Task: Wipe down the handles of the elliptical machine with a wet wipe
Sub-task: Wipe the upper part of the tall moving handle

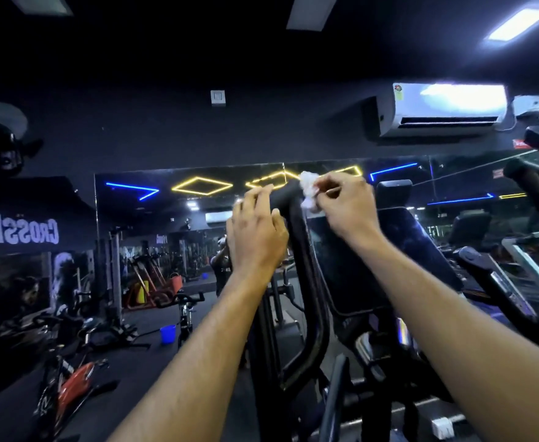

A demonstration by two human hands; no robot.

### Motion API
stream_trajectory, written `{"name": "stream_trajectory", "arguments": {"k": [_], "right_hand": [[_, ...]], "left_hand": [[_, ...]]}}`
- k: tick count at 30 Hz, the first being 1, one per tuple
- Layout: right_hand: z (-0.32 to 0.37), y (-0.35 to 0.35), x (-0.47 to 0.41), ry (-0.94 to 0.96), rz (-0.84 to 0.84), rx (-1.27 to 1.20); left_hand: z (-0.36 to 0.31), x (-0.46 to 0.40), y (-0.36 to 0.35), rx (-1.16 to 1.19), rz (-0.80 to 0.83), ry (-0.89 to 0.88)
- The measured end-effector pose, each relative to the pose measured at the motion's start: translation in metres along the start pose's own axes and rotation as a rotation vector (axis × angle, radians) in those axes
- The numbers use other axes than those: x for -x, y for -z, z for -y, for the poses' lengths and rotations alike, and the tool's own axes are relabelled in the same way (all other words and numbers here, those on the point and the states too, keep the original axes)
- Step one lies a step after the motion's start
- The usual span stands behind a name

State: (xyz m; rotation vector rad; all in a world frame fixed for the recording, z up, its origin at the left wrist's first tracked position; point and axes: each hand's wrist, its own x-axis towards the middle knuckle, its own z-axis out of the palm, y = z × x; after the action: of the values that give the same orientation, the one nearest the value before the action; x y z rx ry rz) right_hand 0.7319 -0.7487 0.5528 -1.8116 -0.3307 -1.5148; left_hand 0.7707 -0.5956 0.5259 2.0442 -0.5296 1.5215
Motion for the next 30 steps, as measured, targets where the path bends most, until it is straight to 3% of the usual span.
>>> {"name": "stream_trajectory", "arguments": {"k": [2,6,11,19,24,30], "right_hand": [[-0.02,0.003,-0.032,-0.04,-0.077,0.031],[-0.033,-0.026,-0.062,0.02,0.11,0.009],[-0.048,-0.042,-0.071,0.019,0.277,-0.091],[-0.064,-0.049,-0.047,0.051,0.053,-0.324],[-0.069,-0.058,-0.077,-0.058,0.237,-0.411],[-0.082,-0.042,-0.047,-0.149,0.284,-0.307]], "left_hand": [[-0.005,-0.021,-0.004,-0.102,0.132,-0.02],[-0.01,-0.043,-0.01,-0.265,0.331,0.088],[-0.008,-0.035,-0.01,-0.336,0.27,0.065],[-0.005,-0.037,-0.015,-0.352,0.251,0.066],[-0.004,-0.04,-0.018,-0.335,0.251,0.086],[-0.006,-0.037,-0.015,-0.239,0.214,0.143]]}}
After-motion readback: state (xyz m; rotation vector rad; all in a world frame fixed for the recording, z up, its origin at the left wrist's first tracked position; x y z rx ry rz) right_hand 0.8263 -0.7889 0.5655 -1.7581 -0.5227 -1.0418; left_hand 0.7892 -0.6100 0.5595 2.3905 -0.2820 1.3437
